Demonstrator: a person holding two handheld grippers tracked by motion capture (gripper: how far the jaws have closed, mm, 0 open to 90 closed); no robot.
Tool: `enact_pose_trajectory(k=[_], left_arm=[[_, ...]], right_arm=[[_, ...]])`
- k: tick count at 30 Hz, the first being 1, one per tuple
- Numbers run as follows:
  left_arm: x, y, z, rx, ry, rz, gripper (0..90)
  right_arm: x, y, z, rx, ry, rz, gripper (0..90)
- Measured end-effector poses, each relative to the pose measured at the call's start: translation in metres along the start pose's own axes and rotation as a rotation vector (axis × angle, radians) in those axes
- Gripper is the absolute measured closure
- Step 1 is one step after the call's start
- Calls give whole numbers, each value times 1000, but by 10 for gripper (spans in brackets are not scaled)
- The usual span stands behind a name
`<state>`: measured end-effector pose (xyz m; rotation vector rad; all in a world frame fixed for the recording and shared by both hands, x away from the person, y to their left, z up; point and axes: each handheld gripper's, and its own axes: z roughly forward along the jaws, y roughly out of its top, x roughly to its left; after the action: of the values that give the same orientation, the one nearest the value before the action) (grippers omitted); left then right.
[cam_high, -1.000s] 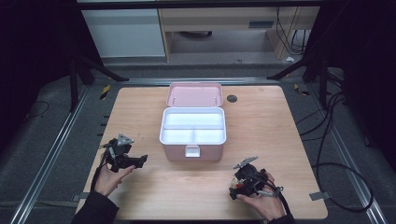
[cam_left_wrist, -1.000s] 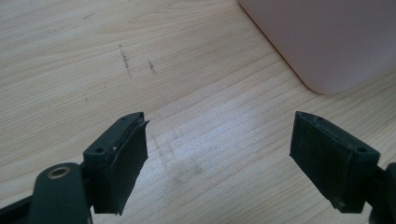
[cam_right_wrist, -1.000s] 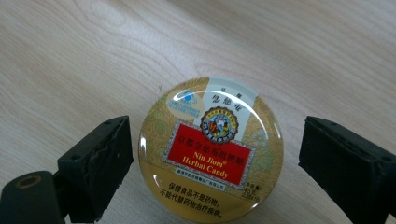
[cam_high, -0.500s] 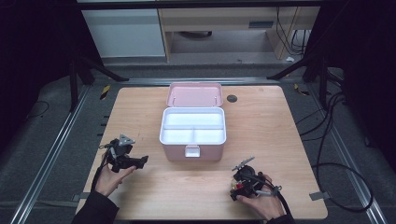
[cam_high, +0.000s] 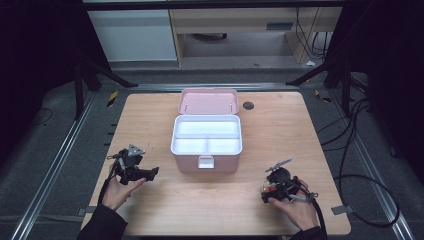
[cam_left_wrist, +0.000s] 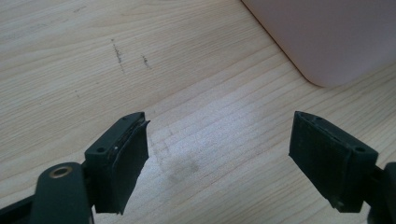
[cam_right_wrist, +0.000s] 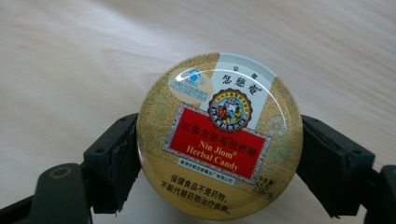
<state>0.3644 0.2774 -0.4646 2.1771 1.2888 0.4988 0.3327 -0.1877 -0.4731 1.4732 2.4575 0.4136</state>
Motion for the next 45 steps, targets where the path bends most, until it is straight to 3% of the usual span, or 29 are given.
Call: enact_pose_trajectory(k=[1, 3, 7, 18, 22, 30, 32, 33, 34, 36, 37, 39, 40, 45], left_arm=[[0, 0, 0, 0, 0, 0, 200], [0, 0, 0, -1, -3, 2, 207], [0, 0, 0, -1, -10, 0, 213], [0, 0, 0, 2, -4, 15, 226], [1, 4, -4, -5, 0, 24, 238], [1, 19, -24, -77, -20, 36, 300], [1, 29, -34, -130, -41, 48, 316], [1, 29, -34, -130, -41, 48, 312], [2, 32, -37, -142, -65, 51, 312], [3, 36, -40, -191, -87, 54, 338], [4, 43, -42, -184, -91, 64, 364], [3, 46, -43, -182, -80, 82, 393], [3, 54, -44, -184, -80, 114, 391], [2, 72, -43, -152, -106, 158, 380]], right_arm=[[0, 0, 0, 0, 0, 0, 205], [-19, -4, 1, -4, -42, 40, 205], [-35, -10, 4, 10, -51, 77, 205], [-45, -16, 9, 21, -38, 110, 200], [-46, -16, 6, -24, -72, 110, 138], [-43, -4, -19, -197, -84, 103, 181], [-42, 2, -27, -258, -76, 104, 202], [-42, 2, -27, -258, -76, 104, 202], [-40, 10, -34, -311, -59, 93, 210], [-38, 14, -37, -335, -55, 80, 217], [-35, 23, -42, -377, -37, 57, 229], [-33, 28, -45, -397, -29, 45, 234], [-30, 38, -49, -432, -18, 19, 254], [-23, 59, -56, -472, 5, -43, 285]])
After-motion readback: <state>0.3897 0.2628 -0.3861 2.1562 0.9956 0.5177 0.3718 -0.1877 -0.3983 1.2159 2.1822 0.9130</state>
